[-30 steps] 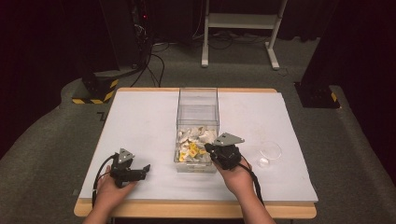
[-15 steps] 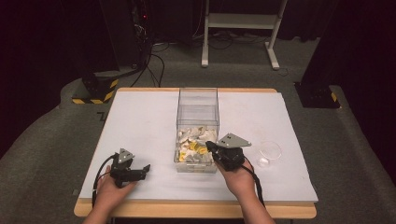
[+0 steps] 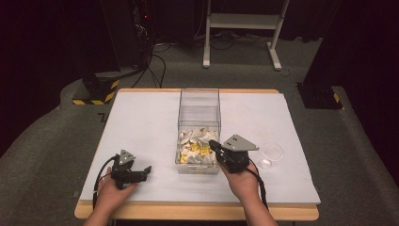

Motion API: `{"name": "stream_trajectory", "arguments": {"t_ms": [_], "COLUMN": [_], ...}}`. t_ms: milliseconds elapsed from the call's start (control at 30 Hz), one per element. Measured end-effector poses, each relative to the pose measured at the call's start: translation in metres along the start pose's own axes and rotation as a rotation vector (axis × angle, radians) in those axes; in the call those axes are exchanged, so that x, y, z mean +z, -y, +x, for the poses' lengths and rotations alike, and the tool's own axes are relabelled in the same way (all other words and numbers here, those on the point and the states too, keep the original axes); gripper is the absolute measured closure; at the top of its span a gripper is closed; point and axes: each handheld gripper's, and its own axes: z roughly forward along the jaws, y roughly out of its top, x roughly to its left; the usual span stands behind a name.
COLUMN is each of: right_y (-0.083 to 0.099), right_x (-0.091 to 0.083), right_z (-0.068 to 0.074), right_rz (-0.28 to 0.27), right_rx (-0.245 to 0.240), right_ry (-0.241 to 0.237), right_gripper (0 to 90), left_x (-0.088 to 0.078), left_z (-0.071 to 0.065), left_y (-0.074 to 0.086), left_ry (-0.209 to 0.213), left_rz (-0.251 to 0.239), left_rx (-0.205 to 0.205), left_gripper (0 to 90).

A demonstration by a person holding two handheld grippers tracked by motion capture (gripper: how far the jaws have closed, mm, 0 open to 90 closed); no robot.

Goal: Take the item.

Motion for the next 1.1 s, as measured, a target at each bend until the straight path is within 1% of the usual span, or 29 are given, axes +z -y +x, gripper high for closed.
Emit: {"name": "stream_trajectory", "arguments": {"t_ms": [200,400,867,1100], "right_y": [-0.002,-0.002,-0.001,0.002], "right_x": [-0.006,-0.013,-0.024,-0.026], "right_z": [-0.002,-0.006,-0.019,-0.025], "right_rz": [-0.024,-0.041,-0.06,-0.058], "right_rx": [0.002,0.009,0.036,0.047], "right_ry": [0.007,0.019,0.046,0.059], "right_gripper": [87.9,87.9,87.8,87.8], "left_x": [0.0,0.0,0.0,0.0], "left_z": [0.0,0.0,0.0,0.0], "left_y": [0.0,0.0,0.0,0.0], "left_ry": [0.0,0.0,0.0,0.0], "left_rz": [0.0,0.0,0.0,0.0], "left_rx": [0.0,0.0,0.0,0.0], "left_gripper": [13.6,13.6,13.7,13.7]}}
